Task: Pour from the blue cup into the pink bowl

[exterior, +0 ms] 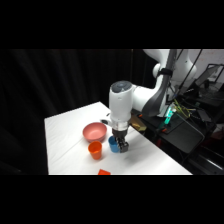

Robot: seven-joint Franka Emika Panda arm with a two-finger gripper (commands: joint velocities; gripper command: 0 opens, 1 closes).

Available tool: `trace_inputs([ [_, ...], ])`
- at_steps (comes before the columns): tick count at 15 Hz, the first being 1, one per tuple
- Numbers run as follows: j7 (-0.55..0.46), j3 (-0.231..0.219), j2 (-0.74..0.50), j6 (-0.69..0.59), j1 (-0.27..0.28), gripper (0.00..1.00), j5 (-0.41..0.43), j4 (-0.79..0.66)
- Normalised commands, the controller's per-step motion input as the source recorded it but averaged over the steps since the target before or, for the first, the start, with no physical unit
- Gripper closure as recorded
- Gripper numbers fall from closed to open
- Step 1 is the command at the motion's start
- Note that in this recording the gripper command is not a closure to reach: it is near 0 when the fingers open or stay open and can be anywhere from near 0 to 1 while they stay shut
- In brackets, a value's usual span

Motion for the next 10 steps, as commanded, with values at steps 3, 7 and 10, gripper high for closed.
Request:
trace_inputs([
  [3, 0.07, -0.009, -0.66, -0.47, -0.062, 0.00, -0.148, -0.16],
  [7, -0.05, 0.108, -0.66, -0.41, -0.198, 0.00, -0.101, -0.10],
  [10, -0.22, 0.165, -0.44, -0.21, -0.244, 0.00, 0.011, -0.07],
])
